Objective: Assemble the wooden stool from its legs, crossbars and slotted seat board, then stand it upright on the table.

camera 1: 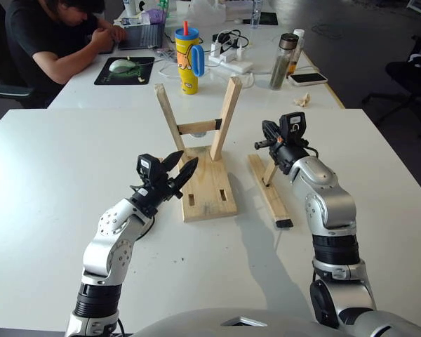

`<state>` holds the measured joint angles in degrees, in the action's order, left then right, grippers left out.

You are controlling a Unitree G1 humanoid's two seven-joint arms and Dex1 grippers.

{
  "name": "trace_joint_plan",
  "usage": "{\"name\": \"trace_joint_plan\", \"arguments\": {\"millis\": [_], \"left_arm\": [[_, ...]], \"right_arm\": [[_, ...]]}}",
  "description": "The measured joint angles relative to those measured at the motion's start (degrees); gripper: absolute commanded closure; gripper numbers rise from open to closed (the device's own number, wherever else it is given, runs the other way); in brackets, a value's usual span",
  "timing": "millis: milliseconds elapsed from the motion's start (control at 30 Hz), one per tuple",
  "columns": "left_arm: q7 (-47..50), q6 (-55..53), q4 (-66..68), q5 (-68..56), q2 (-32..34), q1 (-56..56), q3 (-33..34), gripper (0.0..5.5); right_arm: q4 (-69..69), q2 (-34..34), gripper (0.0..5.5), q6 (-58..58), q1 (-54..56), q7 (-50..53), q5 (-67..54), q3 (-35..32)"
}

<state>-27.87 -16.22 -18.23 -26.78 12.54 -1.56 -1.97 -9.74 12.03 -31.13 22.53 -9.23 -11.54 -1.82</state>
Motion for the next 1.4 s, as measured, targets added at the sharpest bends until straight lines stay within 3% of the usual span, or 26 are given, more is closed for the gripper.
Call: {"name": "trace_joint_plan", "arguments": {"millis": [267,367,500,667,900,1033,1133,1200,1300,1400], "left_arm": [[0.04,0.06,0.03,0.0,-0.36,0.03,0.01,3.09],[0.03,0.03,0.02,-0.02,-0.34,0.04,0.03,3.09],[-0.04,-0.04,0.02,-0.03,-0.32,0.18,0.09,3.09],[-0.37,-0.13,0.06,-0.09,-0.22,-0.07,0.19,3.09],[-0.5,-0.25,0.12,-0.08,0.09,-0.3,0.3,3.09],[-0.5,-0.25,0.21,-0.07,0.06,-0.3,0.25,3.09],[-0.48,-0.48,0.3,-0.07,0.01,-0.32,-0.08,3.09],[-0.41,-0.48,0.29,0.06,0.07,-0.26,-0.13,3.09],[-0.22,-0.32,0.24,0.89,0.08,-0.12,-0.32,3.09],[0.47,-0.04,-0.42,1.52,0.04,1.25,-0.53,3.09]], "right_arm": [[-5.71,0.5,5.48,11.72,8.05,0.52,0.25,-3.93],[-5.77,0.51,5.48,10.93,6.92,0.57,1.4,-2.82],[0.76,-0.53,5.48,1.2,-1.61,0.45,2.18,2.25],[0.66,-0.05,5.48,-1.81,-0.93,0.55,2.23,3.03],[1.62,1.43,5.48,5.95,-0.58,1.23,5.94,1.65],[-5.97,3.04,5.48,9.85,1.97,-1.26,6.2,1.58],[-15.21,5.05,5.48,9.03,2.11,-5.86,5.41,5.34],[-19.67,6.51,5.48,7.09,-4.32,-9.92,3.07,7.86],[-21.86,11.88,5.07,2.92,-19.25,-16.01,0.39,9.53],[-23.91,16.28,4.6,-6.16,-33.26,-18.51,-3.73,5.89]]}}
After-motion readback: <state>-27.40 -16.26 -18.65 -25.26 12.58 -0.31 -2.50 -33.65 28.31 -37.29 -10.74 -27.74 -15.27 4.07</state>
